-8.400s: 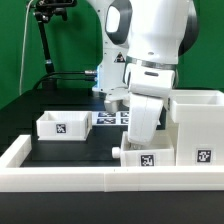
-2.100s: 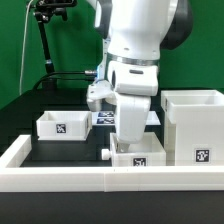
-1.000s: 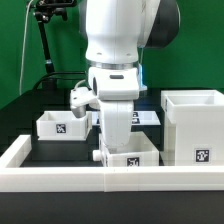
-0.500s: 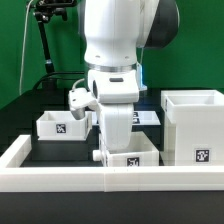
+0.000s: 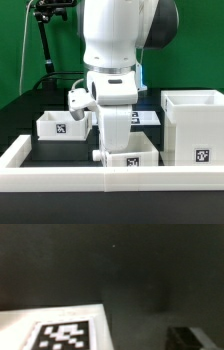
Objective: Assemble drawer
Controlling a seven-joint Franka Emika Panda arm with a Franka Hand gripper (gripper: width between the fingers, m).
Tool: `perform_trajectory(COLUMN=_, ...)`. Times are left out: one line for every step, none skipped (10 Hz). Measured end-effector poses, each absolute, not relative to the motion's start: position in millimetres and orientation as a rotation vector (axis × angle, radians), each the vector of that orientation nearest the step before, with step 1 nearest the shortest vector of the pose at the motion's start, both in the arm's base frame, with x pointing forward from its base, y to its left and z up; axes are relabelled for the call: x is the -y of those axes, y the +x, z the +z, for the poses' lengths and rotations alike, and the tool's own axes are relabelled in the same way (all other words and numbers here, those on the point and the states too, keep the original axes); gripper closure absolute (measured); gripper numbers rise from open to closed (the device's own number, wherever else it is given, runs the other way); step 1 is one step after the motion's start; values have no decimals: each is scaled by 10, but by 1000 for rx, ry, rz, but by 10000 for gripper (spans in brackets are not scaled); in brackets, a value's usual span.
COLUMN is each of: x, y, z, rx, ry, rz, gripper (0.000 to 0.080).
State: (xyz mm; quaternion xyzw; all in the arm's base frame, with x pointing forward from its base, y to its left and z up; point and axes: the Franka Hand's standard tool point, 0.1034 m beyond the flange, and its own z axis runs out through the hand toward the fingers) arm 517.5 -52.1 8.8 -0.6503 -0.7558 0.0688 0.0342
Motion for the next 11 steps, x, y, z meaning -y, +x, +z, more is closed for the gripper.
perform_trajectory(x=524, y=5174, z=87, rx=2323, ry=-2000, rz=212, gripper=559)
perform_trajectory(x=526, y=5187, z=94, rx=2326, ry=-2004, rz=207, gripper=693)
perform_trajectory(x=534, y=5214, z=118, rx=2331, ry=-2014, rz=198, gripper=693)
perform_trajectory(x=535, y=5214, z=117, rx=2331, ry=-2014, rz=197, gripper=714)
perform_trajectory(x=538, y=5215, z=118, rx=2330, ry=-2014, rz=197, gripper=714)
perform_trajectory(x=540, y=5215, z=118, rx=2330, ry=-2015, rz=197, gripper=714)
perform_trajectory(x=544, y=5217, z=120, rx=2328, ry=-2021, rz=196, gripper=714)
perform_trajectory(x=530, y=5214, z=130, rx=2291, ry=-2076, rz=189, gripper=714)
perform_trajectory(x=489, y=5205, z=152, rx=2240, ry=-2139, rz=189, gripper=718)
perform_trajectory(x=434, y=5215, z=172, rx=2192, ry=-2197, rz=189, gripper=723)
perform_trajectory(x=381, y=5225, z=186, rx=2165, ry=-2229, rz=189, gripper=727)
